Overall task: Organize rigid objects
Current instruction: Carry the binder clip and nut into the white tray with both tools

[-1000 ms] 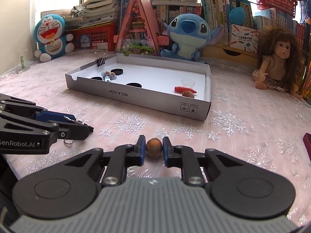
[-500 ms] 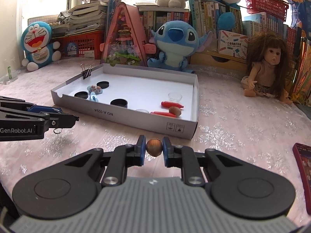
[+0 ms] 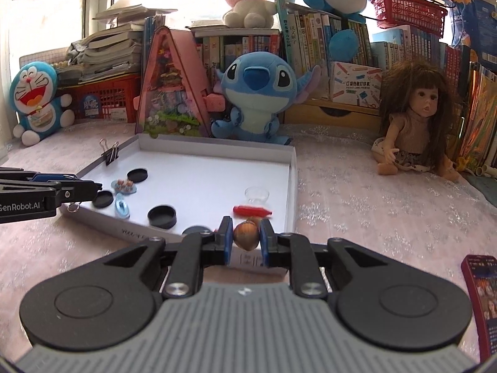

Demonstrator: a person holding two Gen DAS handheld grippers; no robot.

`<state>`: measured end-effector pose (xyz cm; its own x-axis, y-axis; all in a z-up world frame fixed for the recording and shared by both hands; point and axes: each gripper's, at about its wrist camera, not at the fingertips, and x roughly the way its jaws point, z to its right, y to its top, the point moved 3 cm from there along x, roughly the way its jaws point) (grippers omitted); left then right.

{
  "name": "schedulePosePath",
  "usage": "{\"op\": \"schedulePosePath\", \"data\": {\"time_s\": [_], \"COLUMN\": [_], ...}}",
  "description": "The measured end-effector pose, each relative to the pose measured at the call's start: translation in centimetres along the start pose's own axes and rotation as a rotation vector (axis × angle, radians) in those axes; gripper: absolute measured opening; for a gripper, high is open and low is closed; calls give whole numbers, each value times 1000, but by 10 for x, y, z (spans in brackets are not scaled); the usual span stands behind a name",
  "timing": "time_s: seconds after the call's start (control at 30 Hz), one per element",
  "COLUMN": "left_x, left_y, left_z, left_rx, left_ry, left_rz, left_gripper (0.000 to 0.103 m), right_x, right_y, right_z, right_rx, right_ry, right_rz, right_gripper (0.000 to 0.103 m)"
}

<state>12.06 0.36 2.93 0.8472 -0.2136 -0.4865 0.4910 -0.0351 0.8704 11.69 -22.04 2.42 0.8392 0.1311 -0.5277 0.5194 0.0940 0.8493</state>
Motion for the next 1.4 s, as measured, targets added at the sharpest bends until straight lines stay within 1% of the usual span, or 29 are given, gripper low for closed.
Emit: {"op": "schedulePosePath", "data": {"time_s": [0.27, 0.37, 0.43, 0.5, 0.63, 0.9, 1.17, 1.4], "left_x": [29, 45, 58, 72, 99, 131, 145, 148], "left_y": [25, 33, 39, 45, 56, 58, 50, 44], "left_z": [-9, -12, -14, -16, -24, -24, -13, -5], "left_rx": [-16, -24, -26, -30, -76, -60, -46, -14], "left_ry": [23, 24, 22, 28, 26, 41, 19, 8], "left_rz": [14, 7, 3, -13, -47, -94, -122, -132], "left_gripper": [30, 30, 30, 30, 30, 30, 30, 30], "right_x": [27, 39, 49, 62, 84, 115, 136, 141], "right_y": [23, 31, 36, 41, 46, 55, 54, 45], "right_z": [16, 21, 25, 31, 40, 40, 19, 5], "right_rx": [54, 74, 95, 134, 204, 307, 296, 233], "right_ry": [-23, -12, -3, 13, 47, 146, 168, 148], "right_rz": [-5, -6, -23, -46, -89, -153, -195, -209], "right_gripper": [23, 23, 23, 23, 23, 23, 23, 23]}}
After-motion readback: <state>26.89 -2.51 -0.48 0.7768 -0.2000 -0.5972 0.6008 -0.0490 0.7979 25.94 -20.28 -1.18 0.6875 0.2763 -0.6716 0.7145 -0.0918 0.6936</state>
